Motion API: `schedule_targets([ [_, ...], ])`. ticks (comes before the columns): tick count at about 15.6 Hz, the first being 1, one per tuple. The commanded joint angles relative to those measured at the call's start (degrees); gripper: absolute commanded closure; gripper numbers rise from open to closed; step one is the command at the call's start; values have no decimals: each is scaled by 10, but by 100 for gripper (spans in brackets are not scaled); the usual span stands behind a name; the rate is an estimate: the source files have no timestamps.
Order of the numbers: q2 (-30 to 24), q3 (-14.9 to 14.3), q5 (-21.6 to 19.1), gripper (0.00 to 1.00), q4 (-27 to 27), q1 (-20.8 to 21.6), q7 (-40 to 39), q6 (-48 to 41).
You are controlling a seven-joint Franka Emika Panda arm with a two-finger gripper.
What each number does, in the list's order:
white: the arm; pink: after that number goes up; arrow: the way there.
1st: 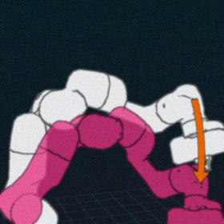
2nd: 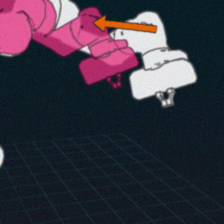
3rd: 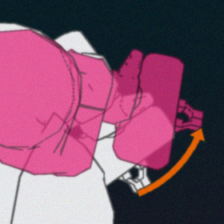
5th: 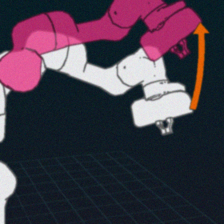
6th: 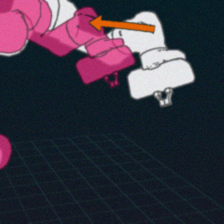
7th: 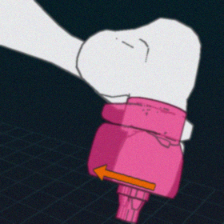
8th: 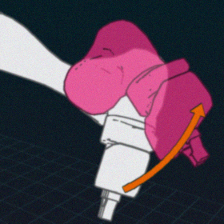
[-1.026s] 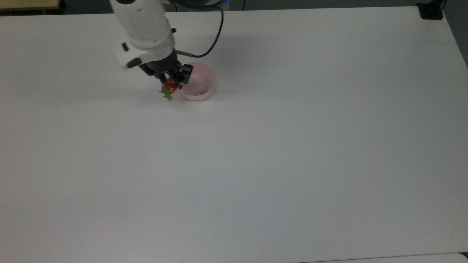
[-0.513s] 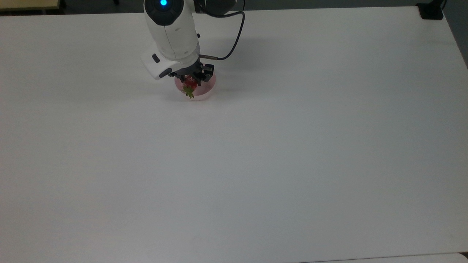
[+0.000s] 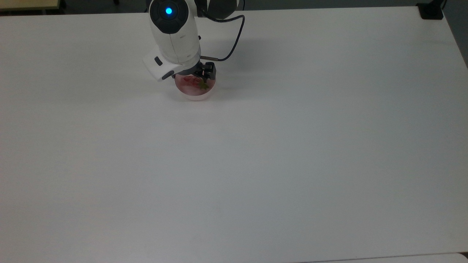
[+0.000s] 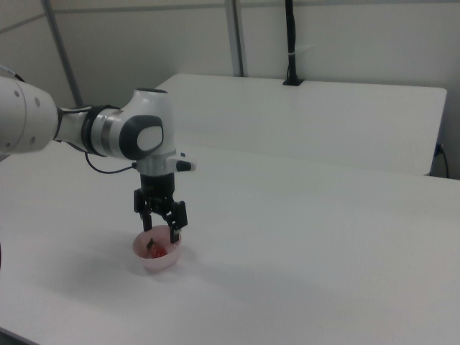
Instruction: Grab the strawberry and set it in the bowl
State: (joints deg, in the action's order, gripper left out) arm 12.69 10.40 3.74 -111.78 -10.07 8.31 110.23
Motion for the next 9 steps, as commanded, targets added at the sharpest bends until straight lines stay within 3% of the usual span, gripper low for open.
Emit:
schedule_targets([
  [1,-63,-3,0,0,37,6,-3,-70],
  [5,-139,-7,0,0,50,5,46,-87],
  [9,-188,-41,-4,0,59,14,50,-95],
])
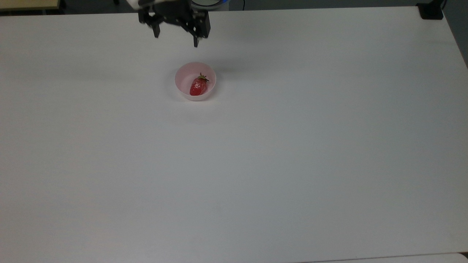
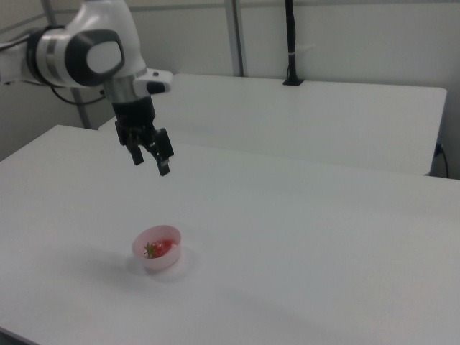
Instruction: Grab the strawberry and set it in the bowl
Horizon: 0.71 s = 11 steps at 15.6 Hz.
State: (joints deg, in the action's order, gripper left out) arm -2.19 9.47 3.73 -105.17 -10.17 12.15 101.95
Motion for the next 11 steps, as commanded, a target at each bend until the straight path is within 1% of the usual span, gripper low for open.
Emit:
schedule_targets([
  [1,-41,-55,-5,0,5,43,13,-14],
  [3,-36,-97,-5,0,21,79,8,-11],
  [4,-34,-116,-5,0,26,87,-4,-6],
  [5,-30,-125,-5,0,38,92,-38,-6],
  [6,-27,-127,-4,0,49,95,-67,-6],
  [7,-20,-129,-4,0,60,93,-78,-10],
  [9,-16,-139,-5,0,67,92,-85,-6],
  [11,-13,-140,-6,0,68,92,-84,-8],
])
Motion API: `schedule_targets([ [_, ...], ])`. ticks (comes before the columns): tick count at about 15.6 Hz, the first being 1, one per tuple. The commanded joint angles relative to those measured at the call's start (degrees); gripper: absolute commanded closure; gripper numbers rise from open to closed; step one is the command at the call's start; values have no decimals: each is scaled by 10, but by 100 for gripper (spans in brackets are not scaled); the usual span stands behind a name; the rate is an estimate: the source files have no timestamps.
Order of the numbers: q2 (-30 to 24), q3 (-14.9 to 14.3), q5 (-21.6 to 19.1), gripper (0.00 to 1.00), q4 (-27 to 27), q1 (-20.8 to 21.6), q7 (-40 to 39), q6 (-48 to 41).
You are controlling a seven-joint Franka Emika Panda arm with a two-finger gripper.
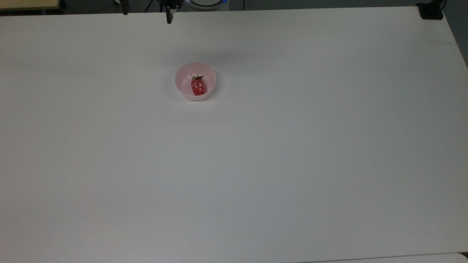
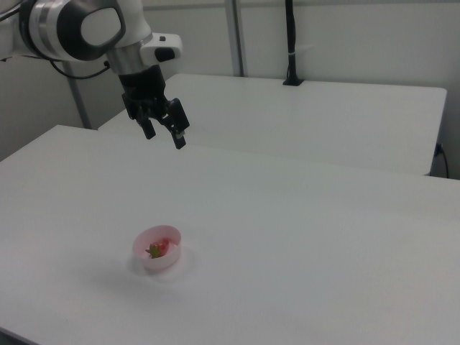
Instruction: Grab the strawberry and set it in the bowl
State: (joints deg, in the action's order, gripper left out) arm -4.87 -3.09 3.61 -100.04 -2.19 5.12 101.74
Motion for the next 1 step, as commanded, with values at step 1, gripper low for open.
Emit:
schedule_targets([
  [1,14,-13,-4,0,17,13,-12,-7],
])
